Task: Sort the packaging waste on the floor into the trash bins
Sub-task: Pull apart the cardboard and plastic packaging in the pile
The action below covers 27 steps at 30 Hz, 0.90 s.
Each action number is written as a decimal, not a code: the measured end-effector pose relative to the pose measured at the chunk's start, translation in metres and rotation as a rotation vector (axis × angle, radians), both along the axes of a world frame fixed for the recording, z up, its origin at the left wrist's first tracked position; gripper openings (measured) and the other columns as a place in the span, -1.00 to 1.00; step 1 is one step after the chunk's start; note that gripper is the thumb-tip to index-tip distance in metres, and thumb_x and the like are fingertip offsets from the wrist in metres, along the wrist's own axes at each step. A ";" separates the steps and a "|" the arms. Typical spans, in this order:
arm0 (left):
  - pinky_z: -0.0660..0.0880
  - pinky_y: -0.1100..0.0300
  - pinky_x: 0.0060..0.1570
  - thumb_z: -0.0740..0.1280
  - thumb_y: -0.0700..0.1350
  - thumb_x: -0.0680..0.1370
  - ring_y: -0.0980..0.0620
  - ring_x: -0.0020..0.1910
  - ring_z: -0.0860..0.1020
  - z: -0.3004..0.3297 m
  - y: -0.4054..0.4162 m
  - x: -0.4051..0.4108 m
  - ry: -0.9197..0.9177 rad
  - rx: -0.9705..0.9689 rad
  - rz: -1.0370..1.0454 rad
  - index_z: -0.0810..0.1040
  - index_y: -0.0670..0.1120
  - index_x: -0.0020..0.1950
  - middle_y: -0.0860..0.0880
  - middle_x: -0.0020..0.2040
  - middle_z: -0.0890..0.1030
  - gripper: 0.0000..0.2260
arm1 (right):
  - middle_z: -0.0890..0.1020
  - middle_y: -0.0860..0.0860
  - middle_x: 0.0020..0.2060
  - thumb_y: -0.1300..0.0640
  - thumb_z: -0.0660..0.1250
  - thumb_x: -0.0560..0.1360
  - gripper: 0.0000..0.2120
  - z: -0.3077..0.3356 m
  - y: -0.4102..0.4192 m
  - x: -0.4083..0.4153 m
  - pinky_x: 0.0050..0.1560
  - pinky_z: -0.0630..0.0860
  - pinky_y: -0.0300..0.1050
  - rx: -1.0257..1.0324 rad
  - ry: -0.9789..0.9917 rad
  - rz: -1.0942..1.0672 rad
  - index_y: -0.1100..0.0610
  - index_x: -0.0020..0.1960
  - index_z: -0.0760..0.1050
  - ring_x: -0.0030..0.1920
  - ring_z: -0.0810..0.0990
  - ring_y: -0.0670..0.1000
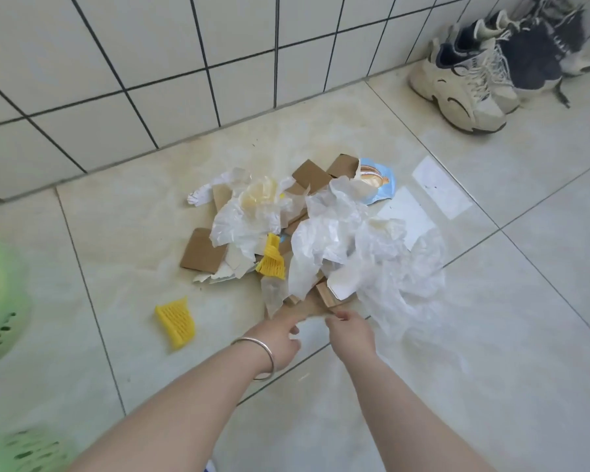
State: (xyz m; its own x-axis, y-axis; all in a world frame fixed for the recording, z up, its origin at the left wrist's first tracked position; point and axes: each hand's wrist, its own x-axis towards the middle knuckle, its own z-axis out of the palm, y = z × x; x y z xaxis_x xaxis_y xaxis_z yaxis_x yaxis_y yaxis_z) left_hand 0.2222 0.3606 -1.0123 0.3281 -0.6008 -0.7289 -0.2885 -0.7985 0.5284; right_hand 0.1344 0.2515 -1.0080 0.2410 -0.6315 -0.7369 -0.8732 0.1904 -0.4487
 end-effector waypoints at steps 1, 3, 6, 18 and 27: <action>0.40 0.20 0.26 0.19 -0.13 0.56 -0.02 0.25 0.48 -0.004 -0.009 0.000 0.012 -0.033 0.036 0.23 0.15 0.46 0.06 0.36 0.43 -0.52 | 0.50 0.01 -0.16 0.16 0.19 0.53 -0.71 -0.006 -0.007 0.003 -0.23 0.38 -0.18 -0.011 0.008 -0.029 0.18 0.21 0.48 -0.15 0.46 0.04; 0.40 0.13 0.30 0.19 -0.18 0.56 -0.01 0.25 0.49 -0.009 -0.025 0.000 0.016 -0.114 0.167 0.17 0.15 0.49 0.03 0.37 0.43 -0.46 | 0.51 -0.01 -0.23 0.11 0.24 0.51 -0.73 -0.015 -0.019 0.007 -0.19 0.38 -0.15 -0.009 0.017 -0.126 0.21 0.14 0.49 -0.13 0.46 0.06; 0.45 0.08 0.24 0.16 -0.23 0.55 0.01 0.14 0.54 -0.010 -0.040 0.002 -0.058 -0.229 0.334 0.15 0.16 0.49 0.03 0.31 0.46 -0.43 | 0.52 0.04 -0.13 -0.01 0.32 0.48 -0.65 -0.027 -0.034 0.014 -0.12 0.36 -0.13 0.054 0.024 -0.300 0.21 0.13 0.48 -0.11 0.46 0.07; 0.08 0.36 0.36 0.23 -0.31 0.50 0.07 0.51 0.12 -0.014 -0.068 0.038 -0.402 -0.407 0.368 0.07 0.04 0.53 0.02 0.53 0.14 -0.33 | 0.52 0.10 0.15 0.03 0.42 0.40 -0.66 -0.050 -0.057 0.038 0.03 0.42 -0.06 -0.020 -0.099 -0.572 0.12 0.11 0.45 0.08 0.51 0.12; 0.19 0.14 0.39 0.23 -0.18 0.52 -0.08 0.41 0.25 -0.036 -0.084 0.058 -0.512 -0.123 0.270 0.39 -0.03 0.37 -0.07 0.39 0.34 -0.60 | 0.45 0.02 -0.37 -0.03 0.37 0.46 -0.67 -0.037 -0.083 0.050 0.05 0.47 -0.02 0.176 -0.086 -0.717 0.19 -0.32 0.42 -0.16 0.48 0.12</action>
